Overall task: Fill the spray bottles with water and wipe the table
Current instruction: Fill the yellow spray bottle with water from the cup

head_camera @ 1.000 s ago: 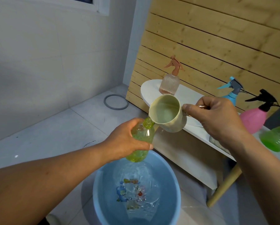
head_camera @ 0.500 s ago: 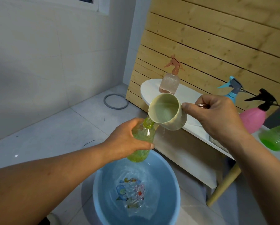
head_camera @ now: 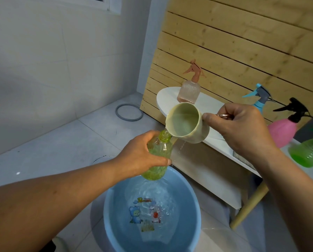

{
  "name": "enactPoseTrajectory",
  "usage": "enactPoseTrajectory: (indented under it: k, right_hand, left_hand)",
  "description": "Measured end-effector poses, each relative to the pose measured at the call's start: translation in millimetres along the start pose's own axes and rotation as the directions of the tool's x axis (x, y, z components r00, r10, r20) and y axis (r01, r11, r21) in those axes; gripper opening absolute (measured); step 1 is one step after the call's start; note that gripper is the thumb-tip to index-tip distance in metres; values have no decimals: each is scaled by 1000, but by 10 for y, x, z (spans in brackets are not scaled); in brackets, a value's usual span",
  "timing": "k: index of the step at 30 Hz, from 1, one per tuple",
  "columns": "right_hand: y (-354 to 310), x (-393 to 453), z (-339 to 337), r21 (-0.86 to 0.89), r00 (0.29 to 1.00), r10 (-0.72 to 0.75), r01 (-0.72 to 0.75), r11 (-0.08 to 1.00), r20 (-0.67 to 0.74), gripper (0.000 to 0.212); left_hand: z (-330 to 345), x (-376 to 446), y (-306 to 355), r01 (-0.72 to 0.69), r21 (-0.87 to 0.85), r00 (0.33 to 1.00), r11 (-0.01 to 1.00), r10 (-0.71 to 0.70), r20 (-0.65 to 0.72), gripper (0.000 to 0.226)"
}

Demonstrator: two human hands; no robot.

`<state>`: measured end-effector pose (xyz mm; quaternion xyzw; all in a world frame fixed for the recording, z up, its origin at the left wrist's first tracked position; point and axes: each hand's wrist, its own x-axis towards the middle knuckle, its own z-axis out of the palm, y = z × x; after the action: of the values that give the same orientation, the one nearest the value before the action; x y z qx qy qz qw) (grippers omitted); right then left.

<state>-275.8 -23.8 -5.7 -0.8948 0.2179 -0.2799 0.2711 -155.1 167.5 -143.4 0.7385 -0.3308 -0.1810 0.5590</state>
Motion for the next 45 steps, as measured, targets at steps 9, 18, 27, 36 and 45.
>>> enactPoseTrajectory:
  k: [9,18,27,36,45]
  right_hand:
    - [-29,-25,-12,-21,1000,-17,17,1000,-10,40]
    - [-54,-48,-31,-42,999,-43,42,998,-29,40]
    - [-78,-84,-49,-68,995,-87,84,994,-40,40]
    - [-87,-102,-49,-100,992,-115,109,989,-58,41]
    - [-91,-115,-30,-120,988,-140,132,984,-62,43]
  left_hand:
    - [4,0,-4,-16,21,1000,1000,17,-7,78]
    - [9,-20,-5,-32,47,999,998,33,-17,74]
    - [14,-26,-8,-54,82,998,995,55,-15,70]
    - [36,-22,-14,-48,87,999,995,49,-13,66]
    - [39,-16,-21,-46,93,999,995,48,-17,67]
